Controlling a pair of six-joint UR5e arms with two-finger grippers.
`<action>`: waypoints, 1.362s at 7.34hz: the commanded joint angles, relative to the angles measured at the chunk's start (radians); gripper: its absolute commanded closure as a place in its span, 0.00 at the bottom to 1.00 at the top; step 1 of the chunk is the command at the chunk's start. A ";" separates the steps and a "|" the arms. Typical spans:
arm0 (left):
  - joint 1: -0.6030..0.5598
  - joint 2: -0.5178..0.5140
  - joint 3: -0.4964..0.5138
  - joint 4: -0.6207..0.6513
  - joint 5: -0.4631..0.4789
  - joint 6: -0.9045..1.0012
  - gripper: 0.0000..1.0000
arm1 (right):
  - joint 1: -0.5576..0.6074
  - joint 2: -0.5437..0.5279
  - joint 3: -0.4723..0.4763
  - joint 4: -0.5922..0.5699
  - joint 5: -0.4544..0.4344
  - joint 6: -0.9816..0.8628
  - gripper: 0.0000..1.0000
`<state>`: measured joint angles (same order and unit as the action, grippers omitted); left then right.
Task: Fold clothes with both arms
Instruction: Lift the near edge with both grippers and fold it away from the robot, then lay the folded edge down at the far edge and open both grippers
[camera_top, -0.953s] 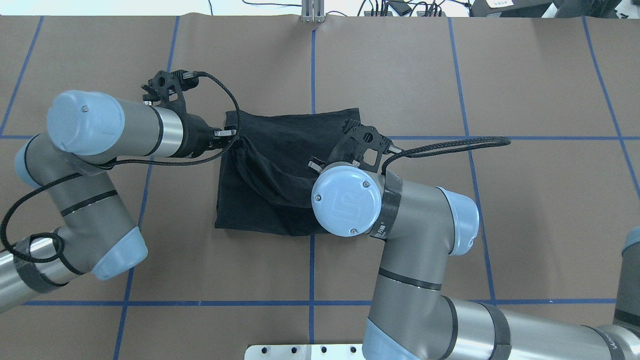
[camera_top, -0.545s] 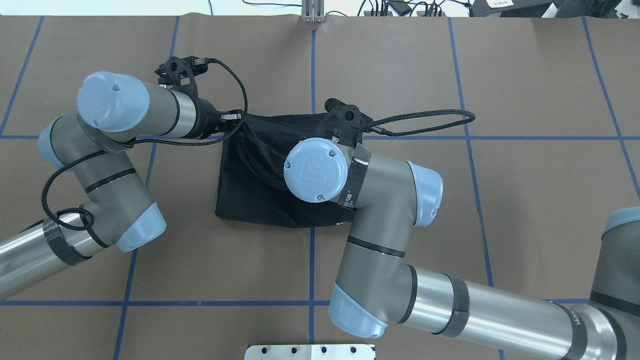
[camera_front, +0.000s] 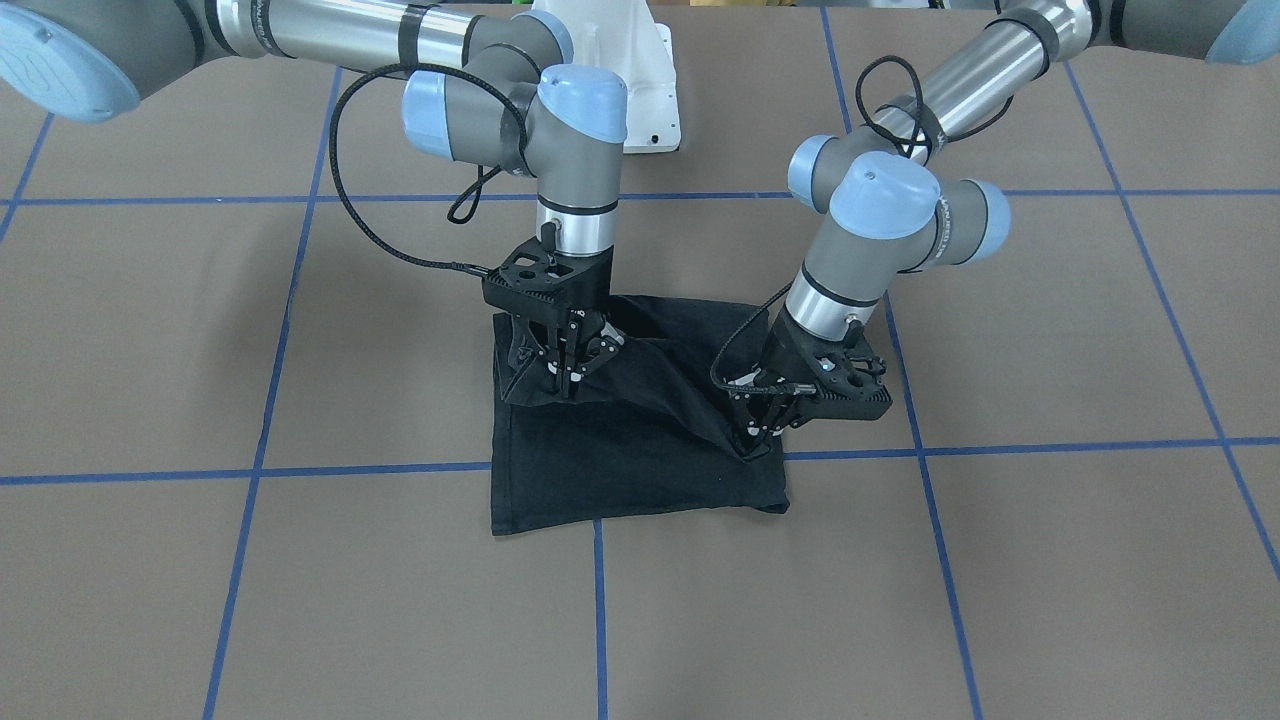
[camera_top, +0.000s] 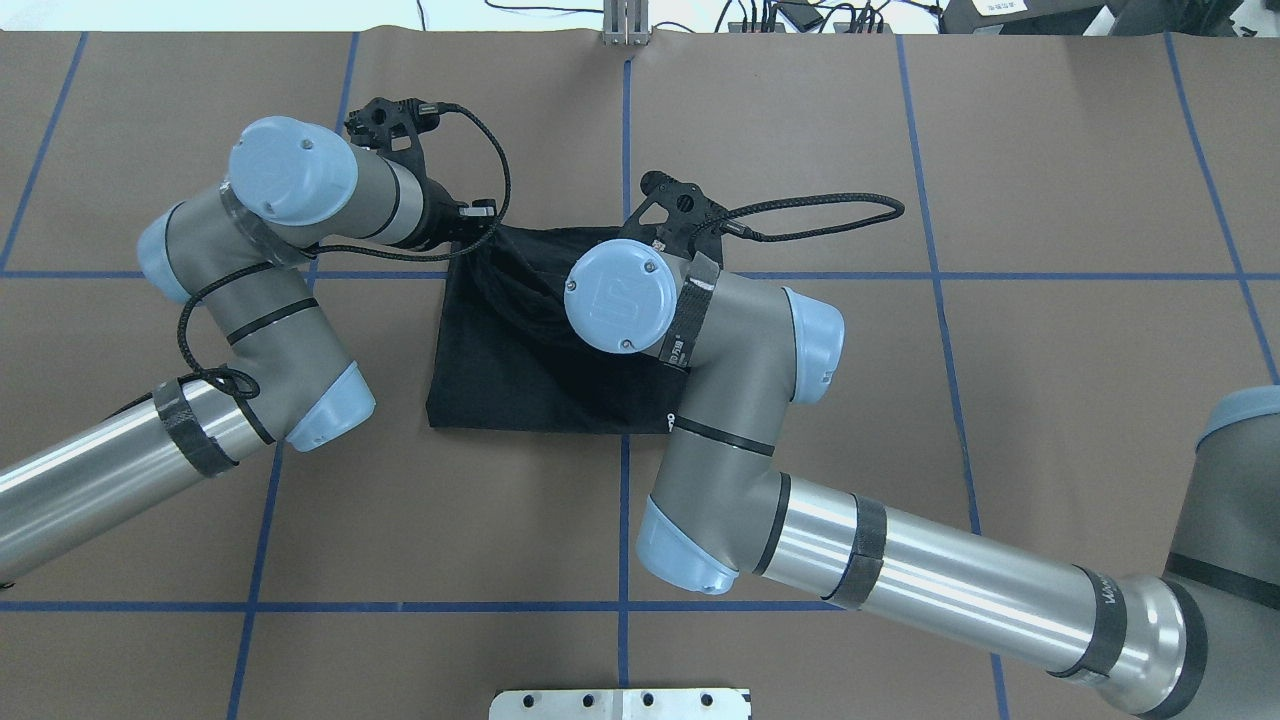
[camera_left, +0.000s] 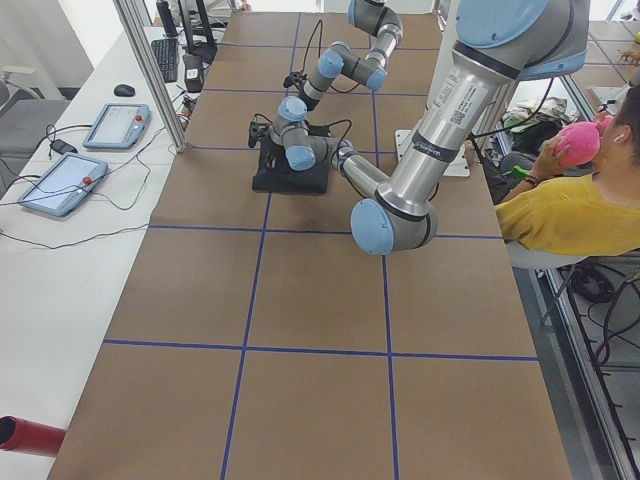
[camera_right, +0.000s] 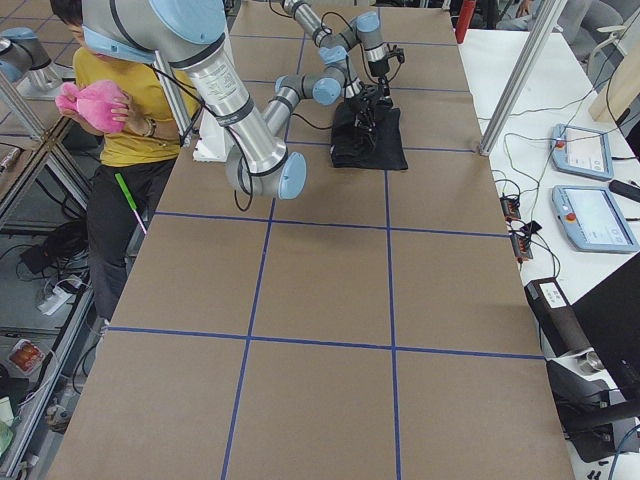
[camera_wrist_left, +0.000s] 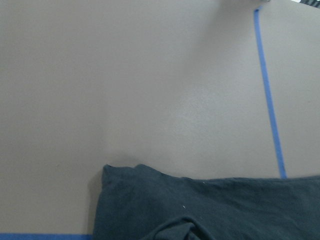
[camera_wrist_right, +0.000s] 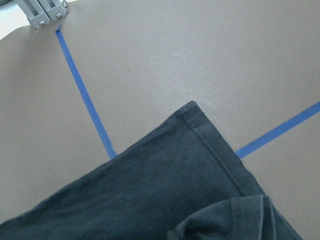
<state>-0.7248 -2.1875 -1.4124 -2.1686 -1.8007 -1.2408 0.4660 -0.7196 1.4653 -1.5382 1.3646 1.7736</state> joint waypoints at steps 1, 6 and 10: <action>-0.014 -0.023 0.056 -0.004 0.023 0.055 1.00 | 0.005 0.002 -0.036 0.009 0.001 -0.011 1.00; -0.034 -0.049 0.062 -0.002 0.021 0.066 1.00 | 0.003 0.002 -0.042 0.015 0.004 -0.028 1.00; -0.105 -0.051 0.069 0.004 -0.030 0.246 0.00 | 0.132 0.037 -0.045 0.004 0.297 -0.292 0.00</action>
<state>-0.7876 -2.2378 -1.3404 -2.1687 -1.7949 -1.1056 0.5444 -0.6976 1.4168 -1.5290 1.5300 1.5858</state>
